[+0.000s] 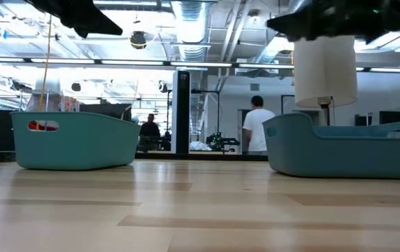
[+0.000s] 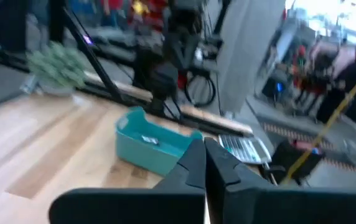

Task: Sort batteries
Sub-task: Return to Home Position

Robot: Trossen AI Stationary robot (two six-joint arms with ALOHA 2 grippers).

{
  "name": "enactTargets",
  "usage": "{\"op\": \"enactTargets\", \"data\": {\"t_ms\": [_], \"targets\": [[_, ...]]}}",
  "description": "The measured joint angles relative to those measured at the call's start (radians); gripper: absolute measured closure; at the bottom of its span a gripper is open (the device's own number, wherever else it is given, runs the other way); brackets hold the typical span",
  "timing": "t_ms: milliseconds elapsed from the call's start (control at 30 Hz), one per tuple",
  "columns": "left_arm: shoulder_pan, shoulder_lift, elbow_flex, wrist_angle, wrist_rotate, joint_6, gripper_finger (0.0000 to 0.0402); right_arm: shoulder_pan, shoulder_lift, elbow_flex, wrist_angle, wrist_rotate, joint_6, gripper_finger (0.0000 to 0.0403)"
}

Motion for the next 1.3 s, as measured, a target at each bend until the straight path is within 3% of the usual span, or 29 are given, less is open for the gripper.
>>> {"op": "enactTargets", "data": {"t_ms": [100,233,400,867,1067,1300], "targets": [[-0.004,0.009,-0.042,0.129,0.009,0.042,0.0401,-0.013,-0.093,-0.113,0.067,-0.008,0.05,0.0389],[0.005,0.018,-0.178,0.387,0.108,0.096,0.0401,-0.025,-0.209,-0.242,0.116,-0.062,0.102,0.0397],[0.035,0.01,-0.285,0.492,0.115,0.074,0.0401,-0.04,-0.343,-0.336,0.116,-0.091,0.112,0.04],[0.139,-0.194,-0.458,0.55,0.271,0.065,0.0401,-0.207,-0.692,-0.405,-0.129,-0.259,0.175,0.04],[0.178,-0.299,-0.525,0.568,0.315,0.061,0.0401,-0.249,-0.78,-0.405,-0.253,-0.314,0.167,0.0401],[0.191,-0.405,-0.527,0.441,0.326,0.062,0.0401,-0.276,-0.832,-0.458,-0.229,-0.372,0.185,0.0401]]}}
